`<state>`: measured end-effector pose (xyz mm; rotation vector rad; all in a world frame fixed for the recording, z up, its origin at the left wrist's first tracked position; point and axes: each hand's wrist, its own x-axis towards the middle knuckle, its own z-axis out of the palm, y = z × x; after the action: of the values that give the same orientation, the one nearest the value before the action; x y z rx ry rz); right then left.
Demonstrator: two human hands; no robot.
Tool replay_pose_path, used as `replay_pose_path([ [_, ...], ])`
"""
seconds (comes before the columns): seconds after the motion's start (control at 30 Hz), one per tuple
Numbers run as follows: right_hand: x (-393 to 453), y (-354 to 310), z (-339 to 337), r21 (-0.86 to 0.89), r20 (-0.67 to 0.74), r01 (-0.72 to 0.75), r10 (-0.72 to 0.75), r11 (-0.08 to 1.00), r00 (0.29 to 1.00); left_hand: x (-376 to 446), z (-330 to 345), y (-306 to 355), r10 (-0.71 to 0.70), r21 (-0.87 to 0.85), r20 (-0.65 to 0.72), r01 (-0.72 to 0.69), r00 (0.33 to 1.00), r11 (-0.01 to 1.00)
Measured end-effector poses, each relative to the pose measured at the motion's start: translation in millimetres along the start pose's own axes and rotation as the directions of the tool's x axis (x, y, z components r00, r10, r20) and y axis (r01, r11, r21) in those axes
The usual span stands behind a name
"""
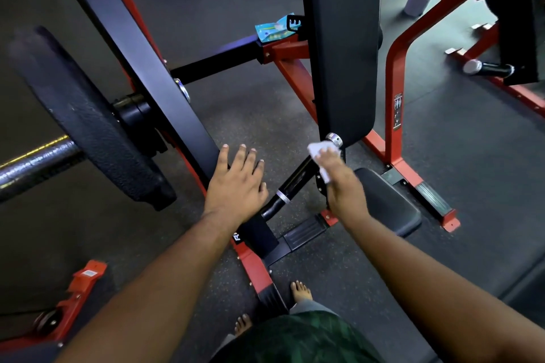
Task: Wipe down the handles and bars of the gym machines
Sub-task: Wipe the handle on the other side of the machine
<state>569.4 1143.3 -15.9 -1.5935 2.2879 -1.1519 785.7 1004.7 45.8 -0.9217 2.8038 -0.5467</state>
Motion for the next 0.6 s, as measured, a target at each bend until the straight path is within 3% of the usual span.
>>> replay_pose_path([
  [0.07, 30, 5, 3, -0.081, 0.003, -0.068, 0.068, 0.994, 0.998, 0, -1, 0, -0.002, 0.003, 0.008, 0.002, 1.0, 1.0],
  [0.17, 28, 9, 25, -0.128, 0.077, -0.037, 0.047, 0.991, 0.996, -1, -3, 1, -0.003, 0.003, 0.014, 0.003, 1.0, 1.0],
  [0.27, -11, -1, 49, -0.077, 0.115, 0.036, -0.027, 0.996, 0.993, -2, -3, 2, -0.007, 0.0, 0.008, 0.007, 1.0, 1.0],
  [0.4, -55, -22, 52, 0.048, 0.313, 0.139, -0.147, 0.989, 0.938, -1, -3, 1, -0.005, -0.002, 0.015, 0.005, 1.0, 1.0],
  [0.5, -28, -20, 26, 0.059, 0.152, 0.028, -0.036, 0.998, 0.988, -1, -4, 1, -0.003, 0.005, 0.011, 0.003, 1.0, 1.0],
  [0.6, 31, 0, 7, -0.153, 0.013, -0.062, 0.065, 0.986, 0.998, -1, -5, 1, -0.003, 0.012, 0.013, 0.003, 1.0, 1.0],
])
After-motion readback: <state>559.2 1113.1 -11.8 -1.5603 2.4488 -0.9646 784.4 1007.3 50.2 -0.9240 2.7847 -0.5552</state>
